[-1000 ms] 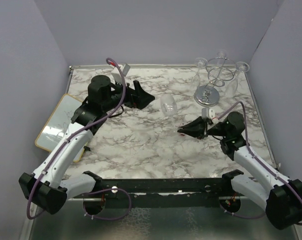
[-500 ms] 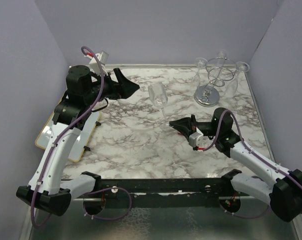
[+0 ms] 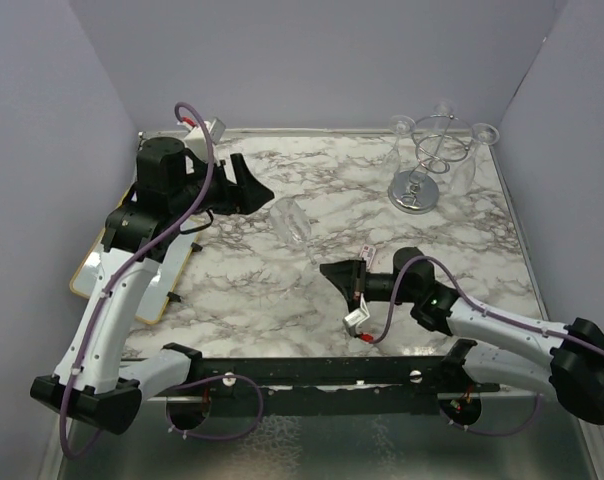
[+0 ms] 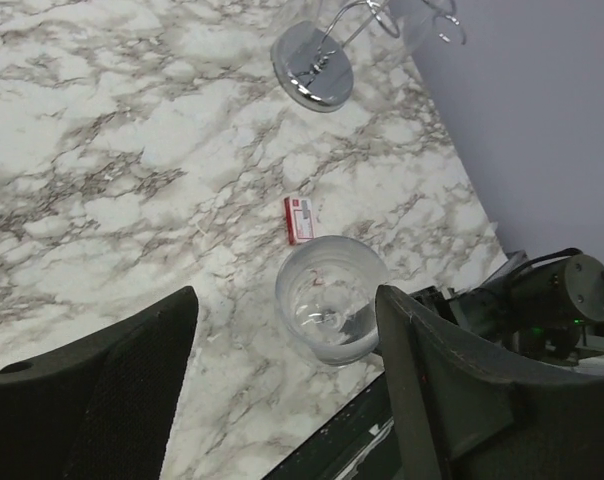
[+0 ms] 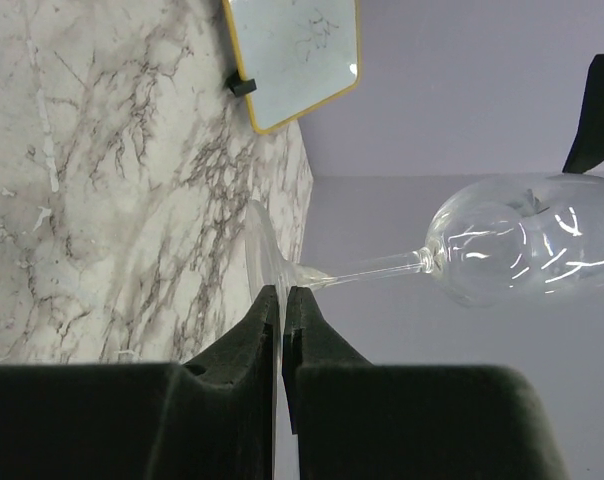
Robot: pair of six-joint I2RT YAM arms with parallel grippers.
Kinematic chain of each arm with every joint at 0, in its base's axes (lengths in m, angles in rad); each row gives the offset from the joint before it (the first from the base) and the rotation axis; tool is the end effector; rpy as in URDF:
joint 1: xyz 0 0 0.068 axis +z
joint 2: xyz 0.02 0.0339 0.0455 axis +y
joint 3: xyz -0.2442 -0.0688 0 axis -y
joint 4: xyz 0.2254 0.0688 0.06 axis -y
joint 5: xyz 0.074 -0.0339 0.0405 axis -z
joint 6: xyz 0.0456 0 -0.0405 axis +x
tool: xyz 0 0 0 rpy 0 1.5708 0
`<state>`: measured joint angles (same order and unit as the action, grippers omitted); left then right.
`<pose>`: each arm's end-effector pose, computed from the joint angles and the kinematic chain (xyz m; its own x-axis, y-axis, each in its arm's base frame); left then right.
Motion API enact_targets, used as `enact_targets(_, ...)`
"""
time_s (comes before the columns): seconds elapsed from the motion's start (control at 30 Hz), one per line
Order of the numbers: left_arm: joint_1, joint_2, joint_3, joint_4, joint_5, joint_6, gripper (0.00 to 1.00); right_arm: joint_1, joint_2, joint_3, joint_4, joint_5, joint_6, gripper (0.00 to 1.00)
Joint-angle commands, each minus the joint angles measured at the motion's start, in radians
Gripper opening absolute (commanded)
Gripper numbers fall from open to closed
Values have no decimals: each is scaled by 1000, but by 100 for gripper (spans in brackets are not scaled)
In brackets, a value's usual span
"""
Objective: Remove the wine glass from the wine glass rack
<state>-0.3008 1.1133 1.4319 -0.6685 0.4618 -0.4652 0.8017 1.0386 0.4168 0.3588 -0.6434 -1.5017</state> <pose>0.1996 -0.0832 0.4208 -0.5909 -0.2372 -0.7711 0.4475 0.6989 -0.5579 0.1340 0.1778 0.2127 0.9629 -0.1528 -0.2223 -0.2479 -0.1767 -0.9525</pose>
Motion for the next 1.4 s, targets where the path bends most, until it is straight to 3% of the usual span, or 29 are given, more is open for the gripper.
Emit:
enact_targets(0.0,3,-34,-41,-103,-26,91,71,62,5,-5,83,186,-143,1)
enact_targets(0.17,3,-54,-111,-143,-10,137,60,129,10,-33,120,299,-211,1)
enact_targets(0.33,4,-73,-125,-162,13,166,59,184,57,-45,137,385,-267,1)
enact_targets(0.6,3,-66,-166,-211,56,214,51,253,127,-120,335,485,-341,1)
enact_targets(0.8,3,-58,-209,-209,68,221,51,281,147,-119,355,505,-371,1)
enact_targets(1.37,2,-7,-216,-212,91,243,35,288,193,-76,324,503,-385,1)
